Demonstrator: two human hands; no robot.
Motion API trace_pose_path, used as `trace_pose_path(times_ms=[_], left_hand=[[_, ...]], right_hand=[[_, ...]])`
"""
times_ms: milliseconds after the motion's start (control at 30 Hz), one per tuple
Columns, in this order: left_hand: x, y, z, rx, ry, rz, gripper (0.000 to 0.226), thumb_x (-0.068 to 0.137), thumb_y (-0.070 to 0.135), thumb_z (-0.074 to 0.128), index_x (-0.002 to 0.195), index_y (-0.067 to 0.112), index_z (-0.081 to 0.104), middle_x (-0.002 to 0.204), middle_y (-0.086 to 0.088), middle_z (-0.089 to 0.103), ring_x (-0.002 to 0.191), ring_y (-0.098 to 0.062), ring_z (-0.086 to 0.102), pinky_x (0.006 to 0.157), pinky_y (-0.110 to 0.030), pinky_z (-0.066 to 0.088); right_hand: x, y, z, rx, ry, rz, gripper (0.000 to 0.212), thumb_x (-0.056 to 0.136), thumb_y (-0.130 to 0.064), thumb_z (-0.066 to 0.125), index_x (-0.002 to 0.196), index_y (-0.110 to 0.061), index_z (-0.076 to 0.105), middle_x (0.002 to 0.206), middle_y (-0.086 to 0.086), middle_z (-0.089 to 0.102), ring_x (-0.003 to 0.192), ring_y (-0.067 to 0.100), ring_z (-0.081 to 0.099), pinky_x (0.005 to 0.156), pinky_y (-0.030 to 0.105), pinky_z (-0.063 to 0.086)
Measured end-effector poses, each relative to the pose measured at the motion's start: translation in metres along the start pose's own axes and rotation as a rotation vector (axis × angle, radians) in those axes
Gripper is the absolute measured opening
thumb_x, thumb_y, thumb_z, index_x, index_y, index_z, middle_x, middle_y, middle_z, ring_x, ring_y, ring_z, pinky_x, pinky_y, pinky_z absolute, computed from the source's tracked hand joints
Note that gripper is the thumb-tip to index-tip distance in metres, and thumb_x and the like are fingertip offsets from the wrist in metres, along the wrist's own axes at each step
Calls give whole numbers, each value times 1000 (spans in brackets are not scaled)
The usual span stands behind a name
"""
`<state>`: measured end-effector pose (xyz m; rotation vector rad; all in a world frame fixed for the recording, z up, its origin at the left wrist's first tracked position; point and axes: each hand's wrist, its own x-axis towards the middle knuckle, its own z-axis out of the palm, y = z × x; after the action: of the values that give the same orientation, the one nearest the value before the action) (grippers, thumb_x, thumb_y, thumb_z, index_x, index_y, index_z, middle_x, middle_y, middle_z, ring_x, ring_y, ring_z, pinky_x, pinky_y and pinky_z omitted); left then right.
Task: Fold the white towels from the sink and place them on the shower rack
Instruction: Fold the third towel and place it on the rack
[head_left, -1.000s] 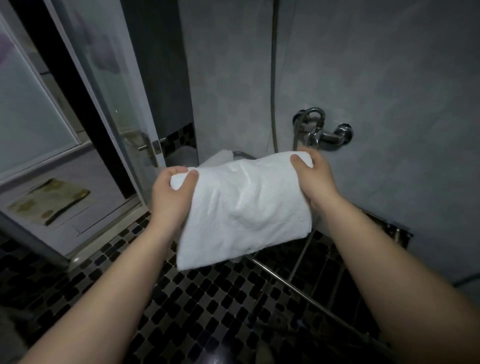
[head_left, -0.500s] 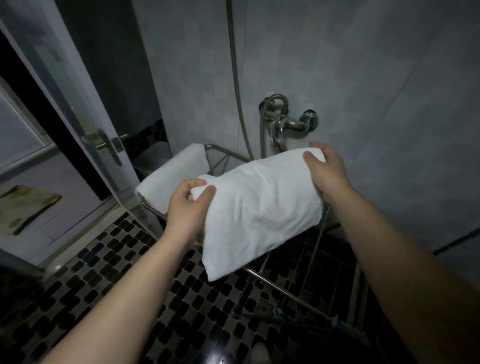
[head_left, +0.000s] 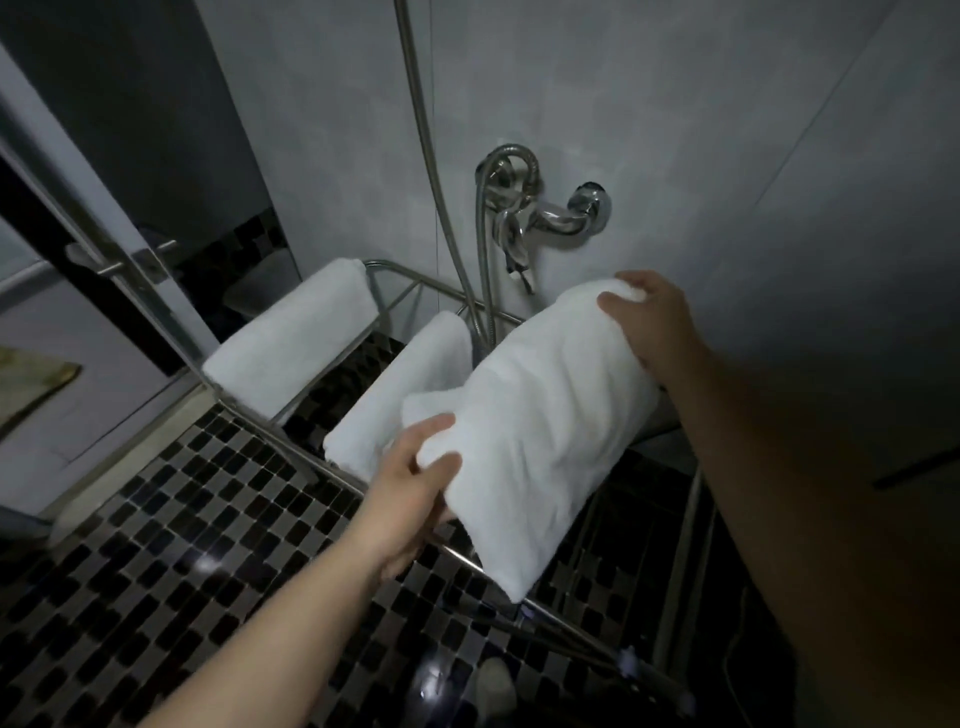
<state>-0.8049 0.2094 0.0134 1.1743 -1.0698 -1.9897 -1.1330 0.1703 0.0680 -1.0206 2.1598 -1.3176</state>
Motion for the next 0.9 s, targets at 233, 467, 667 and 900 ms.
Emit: trace_pose_path(times_ms=[233, 467, 667, 900], left_hand=[[0, -45, 16, -51, 139, -133, 45, 100, 7, 59, 136, 34, 56, 135, -5, 61, 115, -27, 66, 77, -38, 62], [15, -35, 25, 66, 173, 5, 63, 100, 8, 59, 153, 35, 37, 140, -2, 60, 116, -18, 65, 100, -41, 55], [26, -60, 31, 67, 172, -99, 69, 99, 4, 59, 155, 37, 33, 135, -20, 57, 92, -14, 74, 72, -29, 60], [17, -98, 40, 32, 185, -329, 69, 93, 6, 69, 154, 23, 40, 105, -21, 65, 70, -11, 71, 80, -34, 61]], right_hand=[[10, 40, 41, -97, -181, 88, 36, 87, -24, 74, 122, -20, 66, 116, -3, 61, 102, 12, 55, 88, 21, 39], [45, 38, 41, -43, -146, 50, 26, 83, -37, 71, 109, -35, 65, 110, -9, 65, 105, 19, 62, 89, 27, 46], [63, 54, 50, -95, -218, 21, 24, 80, -40, 70, 103, -39, 63, 99, -17, 63, 103, 17, 63, 88, 26, 45], [43, 116, 59, -200, -375, 157, 28, 89, -16, 72, 117, -10, 68, 112, 9, 67, 108, 24, 63, 84, 23, 40]])
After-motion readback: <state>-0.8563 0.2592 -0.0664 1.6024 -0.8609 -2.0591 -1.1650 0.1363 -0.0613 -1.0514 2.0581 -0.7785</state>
